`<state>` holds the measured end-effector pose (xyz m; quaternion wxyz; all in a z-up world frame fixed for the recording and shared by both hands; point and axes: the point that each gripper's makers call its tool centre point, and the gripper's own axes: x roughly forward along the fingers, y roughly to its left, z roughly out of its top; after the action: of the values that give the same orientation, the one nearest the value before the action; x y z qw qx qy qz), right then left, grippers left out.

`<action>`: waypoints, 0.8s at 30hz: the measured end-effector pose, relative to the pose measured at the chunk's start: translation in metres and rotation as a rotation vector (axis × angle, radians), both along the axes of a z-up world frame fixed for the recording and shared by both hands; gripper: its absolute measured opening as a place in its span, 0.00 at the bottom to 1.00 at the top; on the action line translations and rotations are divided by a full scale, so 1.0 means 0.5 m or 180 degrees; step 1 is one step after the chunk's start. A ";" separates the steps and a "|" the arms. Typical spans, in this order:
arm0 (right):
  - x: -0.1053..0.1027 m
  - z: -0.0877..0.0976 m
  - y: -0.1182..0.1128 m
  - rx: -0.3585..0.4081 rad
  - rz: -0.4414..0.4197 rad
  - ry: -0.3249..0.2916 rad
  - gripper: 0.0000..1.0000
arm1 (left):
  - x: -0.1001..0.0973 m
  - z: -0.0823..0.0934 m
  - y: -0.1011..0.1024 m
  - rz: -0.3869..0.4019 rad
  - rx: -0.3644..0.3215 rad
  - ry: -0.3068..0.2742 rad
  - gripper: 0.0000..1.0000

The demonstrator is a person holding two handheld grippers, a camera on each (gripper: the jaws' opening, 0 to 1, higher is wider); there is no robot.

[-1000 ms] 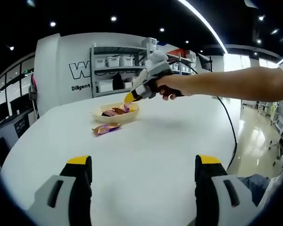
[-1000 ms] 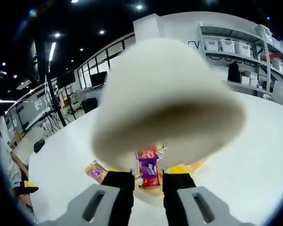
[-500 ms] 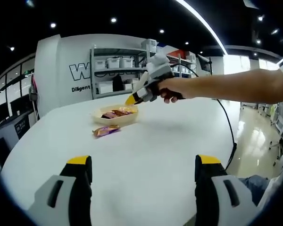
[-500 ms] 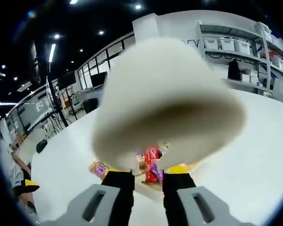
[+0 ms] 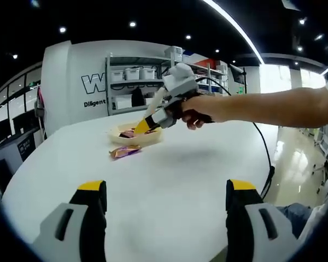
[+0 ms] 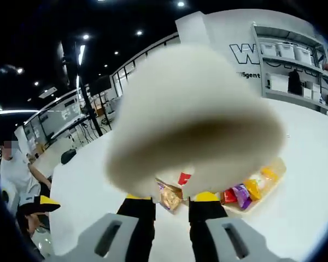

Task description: Place the target food into the container with the food tongs after gripping and lifting it, then release it inside without dropping or visibly crushing the food.

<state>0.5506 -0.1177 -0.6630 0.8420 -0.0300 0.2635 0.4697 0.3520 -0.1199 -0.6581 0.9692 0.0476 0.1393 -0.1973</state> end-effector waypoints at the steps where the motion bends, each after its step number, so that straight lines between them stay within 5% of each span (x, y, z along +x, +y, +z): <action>1: -0.005 -0.007 0.003 -0.0032 0.0026 0.0010 0.17 | 0.000 -0.001 0.000 -0.0002 0.0002 0.0004 0.89; 8: -0.006 -0.040 0.011 -0.0221 0.0133 -0.0110 0.17 | -0.002 -0.005 0.001 -0.0003 0.0002 0.0008 0.89; 24: -0.062 -0.059 0.035 -0.0188 0.0218 0.0085 0.18 | -0.010 -0.008 0.023 0.0059 -0.0041 0.0012 0.89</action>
<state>0.5197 -0.1000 -0.6926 0.8206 -0.0577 0.2873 0.4907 0.3470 -0.1083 -0.6621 0.9710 0.0398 0.1403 -0.1893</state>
